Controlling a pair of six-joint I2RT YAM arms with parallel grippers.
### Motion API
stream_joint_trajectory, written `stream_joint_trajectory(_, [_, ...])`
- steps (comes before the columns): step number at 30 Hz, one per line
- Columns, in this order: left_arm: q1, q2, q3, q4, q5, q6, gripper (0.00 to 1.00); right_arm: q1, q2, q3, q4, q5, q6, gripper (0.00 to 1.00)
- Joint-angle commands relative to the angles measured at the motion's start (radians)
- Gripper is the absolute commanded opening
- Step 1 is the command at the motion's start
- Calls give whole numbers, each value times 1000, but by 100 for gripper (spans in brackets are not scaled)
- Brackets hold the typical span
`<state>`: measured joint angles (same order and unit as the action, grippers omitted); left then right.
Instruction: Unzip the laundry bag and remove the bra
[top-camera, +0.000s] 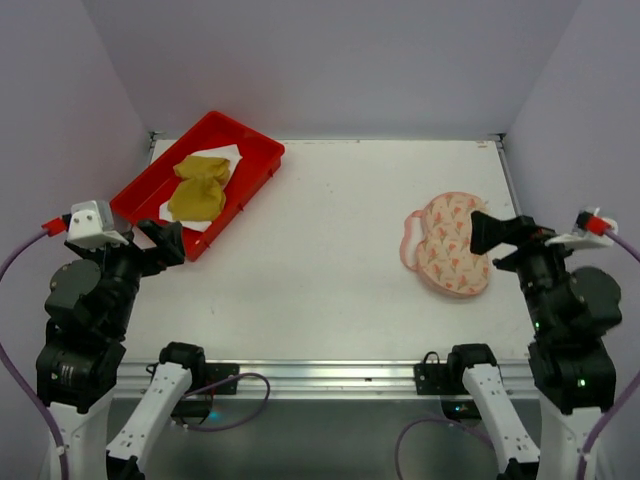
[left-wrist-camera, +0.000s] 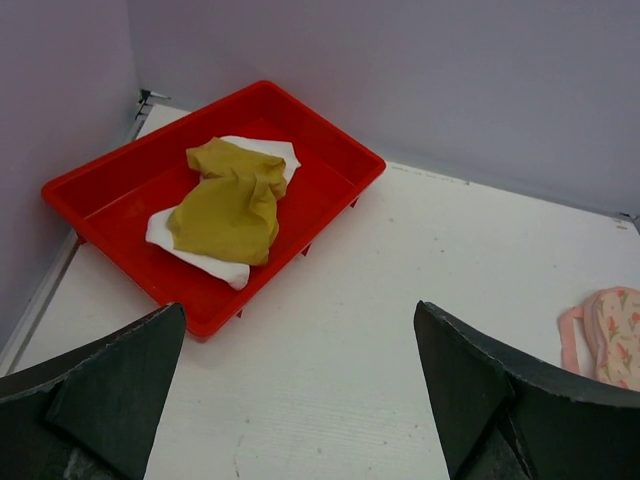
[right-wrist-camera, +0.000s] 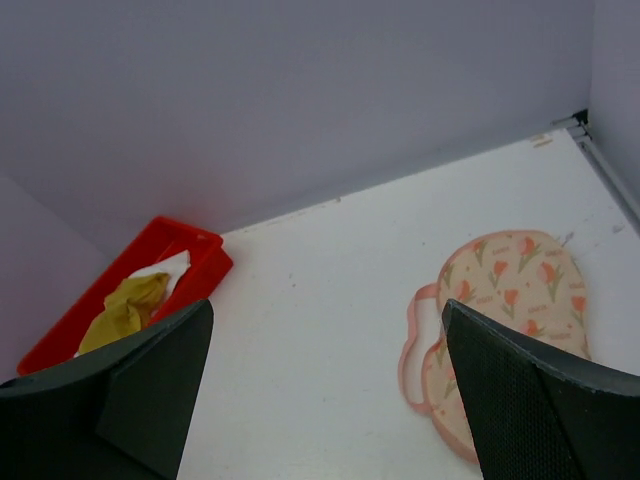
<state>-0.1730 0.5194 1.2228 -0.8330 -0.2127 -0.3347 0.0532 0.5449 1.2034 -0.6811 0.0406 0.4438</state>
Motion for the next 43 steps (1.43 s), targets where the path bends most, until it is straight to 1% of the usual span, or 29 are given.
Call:
stream_joint_trajectory(1, [-26, -47, 34, -81, -36, -33, 100, 0, -95, 5, -132, 19, -92, 99])
stream_joint_trajectory(3, [-46, -68, 40, -104, -63, -49, 100, 0, -176, -4, -152, 22, -108, 99])
stream_joint_trajectory(7, [-80, -128, 61, -173, -120, -50, 100, 23, -288, -37, -163, -1, -113, 99])
stream_joint_trajectory(12, [-112, -180, 67, -221, -148, -49, 100, 53, -353, -51, -189, 11, -122, 99])
stream_joint_trajectory(17, [-118, -232, 53, -245, -151, -49, 100, 69, -424, -79, -190, 27, -126, 99])
stream_joint_trajectory(27, [-128, -271, 21, -256, -154, -53, 100, 80, -464, -105, -201, 33, -129, 99])
stream_joint_trajectory(43, [-128, -249, -13, -244, -134, -63, 100, 82, -456, -105, -193, 16, -116, 99])
